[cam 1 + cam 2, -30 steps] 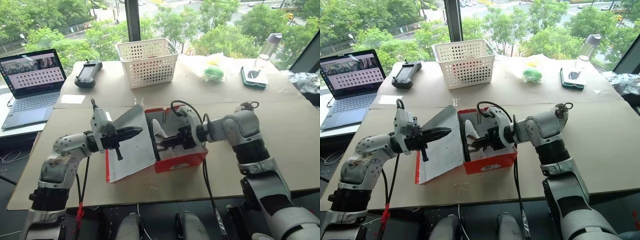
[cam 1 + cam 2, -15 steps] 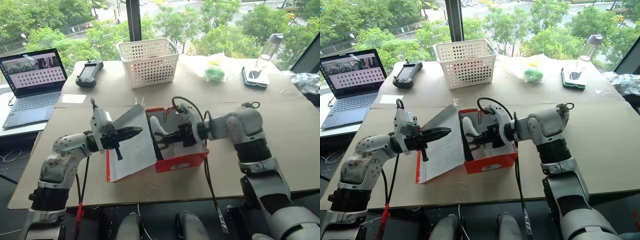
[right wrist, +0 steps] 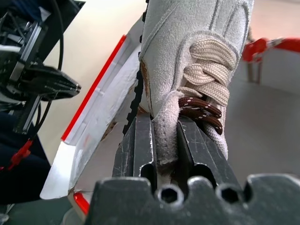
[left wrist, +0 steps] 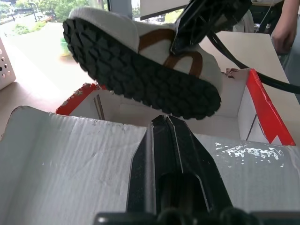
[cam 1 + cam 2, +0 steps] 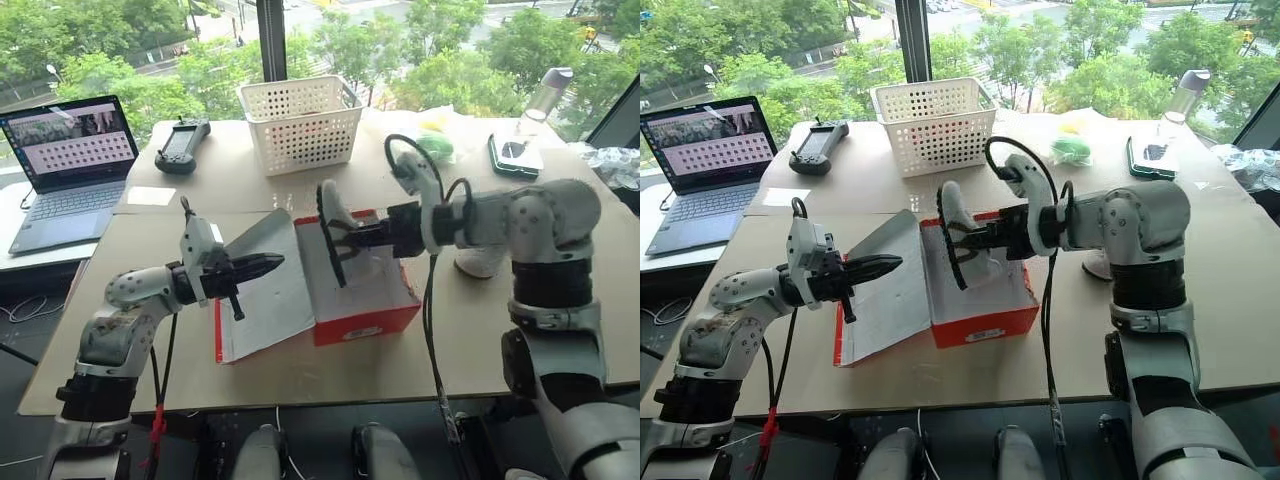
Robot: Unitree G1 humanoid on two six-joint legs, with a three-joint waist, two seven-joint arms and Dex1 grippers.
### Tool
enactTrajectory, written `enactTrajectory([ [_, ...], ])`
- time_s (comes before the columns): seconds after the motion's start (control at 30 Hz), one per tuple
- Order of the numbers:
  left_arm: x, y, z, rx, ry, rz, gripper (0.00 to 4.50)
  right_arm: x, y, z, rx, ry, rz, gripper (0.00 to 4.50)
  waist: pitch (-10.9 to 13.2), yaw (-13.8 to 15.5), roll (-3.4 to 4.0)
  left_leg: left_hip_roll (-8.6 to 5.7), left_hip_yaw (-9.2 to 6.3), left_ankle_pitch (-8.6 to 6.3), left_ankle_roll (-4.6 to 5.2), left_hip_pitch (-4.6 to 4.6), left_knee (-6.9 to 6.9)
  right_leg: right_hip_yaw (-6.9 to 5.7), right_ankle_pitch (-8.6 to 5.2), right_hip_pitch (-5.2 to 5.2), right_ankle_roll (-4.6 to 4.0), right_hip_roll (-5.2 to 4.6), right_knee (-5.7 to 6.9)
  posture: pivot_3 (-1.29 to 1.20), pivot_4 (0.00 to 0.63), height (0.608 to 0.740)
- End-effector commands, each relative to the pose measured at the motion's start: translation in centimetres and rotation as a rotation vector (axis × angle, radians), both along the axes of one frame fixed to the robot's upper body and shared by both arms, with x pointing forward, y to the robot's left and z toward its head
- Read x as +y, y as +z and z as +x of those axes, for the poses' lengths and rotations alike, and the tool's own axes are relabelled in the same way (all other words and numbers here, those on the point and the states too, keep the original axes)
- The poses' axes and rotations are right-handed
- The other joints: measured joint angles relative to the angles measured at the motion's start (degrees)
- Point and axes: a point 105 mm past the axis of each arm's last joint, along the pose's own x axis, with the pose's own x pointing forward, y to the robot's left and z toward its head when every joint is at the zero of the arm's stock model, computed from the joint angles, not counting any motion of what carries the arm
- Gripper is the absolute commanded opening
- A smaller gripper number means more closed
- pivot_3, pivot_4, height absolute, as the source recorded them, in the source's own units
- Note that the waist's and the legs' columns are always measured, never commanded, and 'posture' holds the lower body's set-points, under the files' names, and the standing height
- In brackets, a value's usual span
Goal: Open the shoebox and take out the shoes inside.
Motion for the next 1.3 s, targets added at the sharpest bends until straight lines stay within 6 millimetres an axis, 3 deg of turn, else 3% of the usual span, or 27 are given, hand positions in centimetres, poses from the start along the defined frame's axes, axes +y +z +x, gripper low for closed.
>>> enactTrajectory([
  [0.03,-0.1,0.7,-0.4,-0.040,-0.004,0.002,0.00,-7.8,3.8,2.9,-0.218,-0.373,-0.050,0.19,0.00,0.21,0.00,-0.01,0.00,0.00,0.00,-0.01,0.00,-0.01,-0.04,0.01,0.06,-0.01,-0.04,0.00,0.150,0.733],
  [0.1,-0.2,0.6,-0.4,-0.038,-0.004,0.000,0.00,-11.5,4.1,3.6,-0.258,-0.551,-0.116,0.19,0.00,0.15,0.00,-0.01,0.01,-0.01,-0.01,-0.02,-0.01,-0.01,-0.15,0.01,0.23,-0.01,-0.10,0.00,0.150,0.733],
  [0.2,-0.3,0.7,-0.4,-0.036,-0.007,-0.001,0.00,-14.9,4.4,3.6,-0.285,-0.726,-0.186,0.19,0.00,-0.15,0.00,-0.01,0.03,-0.01,0.00,-0.08,-0.04,0.02,-0.15,-0.04,0.24,-0.01,-0.11,0.00,0.150,0.733],
  [0.4,-0.6,0.5,-0.4,-0.027,-0.019,-0.003,0.00,-19.2,3.4,2.7,-0.227,-0.950,-0.256,0.19,0.04,-0.76,0.07,0.04,0.04,0.00,0.01,-0.05,-0.09,0.09,-0.14,-0.11,0.19,0.07,-0.02,0.00,0.150,0.733],
  [0.53,-0.7,0.4,-0.5,-0.024,-0.025,-0.003,0.00,-20.9,2.5,2.3,-0.166,-1.049,-0.257,0.19,0.04,-0.53,0.07,0.01,0.05,0.00,0.01,-0.04,-0.06,0.09,-0.16,-0.09,0.25,0.03,-0.01,0.00,0.150,0.733],
  [0.77,-0.8,0.1,-0.7,-0.017,-0.029,-0.003,0.00,-22.3,-1.6,1.5,0.103,-1.166,-0.187,0.19,0.04,-0.50,0.07,0.00,0.04,0.00,0.01,-0.04,-0.06,0.11,-0.14,-0.07,0.22,0.03,-0.03,0.00,0.150,0.733],
  [1.0,-0.8,0.0,-0.9,-0.015,-0.027,-0.008,0.00,-23.4,-4.1,1.2,0.193,-1.232,-0.167,0.19,0.05,-0.48,0.09,-0.02,0.04,0.00,0.01,-0.04,-0.06,0.12,-0.13,-0.06,0.22,0.03,-0.02,0.00,0.150,0.733],
  [1.27,-0.6,-0.1,-0.9,-0.012,-0.024,-0.005,0.00,-22.2,-6.6,1.9,0.267,-1.144,-0.198,0.19,0.04,-0.68,0.09,-0.01,0.02,0.00,0.01,0.01,-0.06,0.12,-0.15,-0.02,0.24,0.05,-0.02,0.00,0.150,0.733],
  [1.3,-0.6,-0.1,-0.9,-0.012,-0.024,-0.004,0.00,-22.1,-6.8,2.0,0.270,-1.134,-0.201,0.66,0.04,-0.68,0.09,-0.01,0.02,0.00,0.01,0.02,-0.06,0.12,-0.15,0.00,0.25,0.04,-0.02,0.00,0.150,0.733],
])
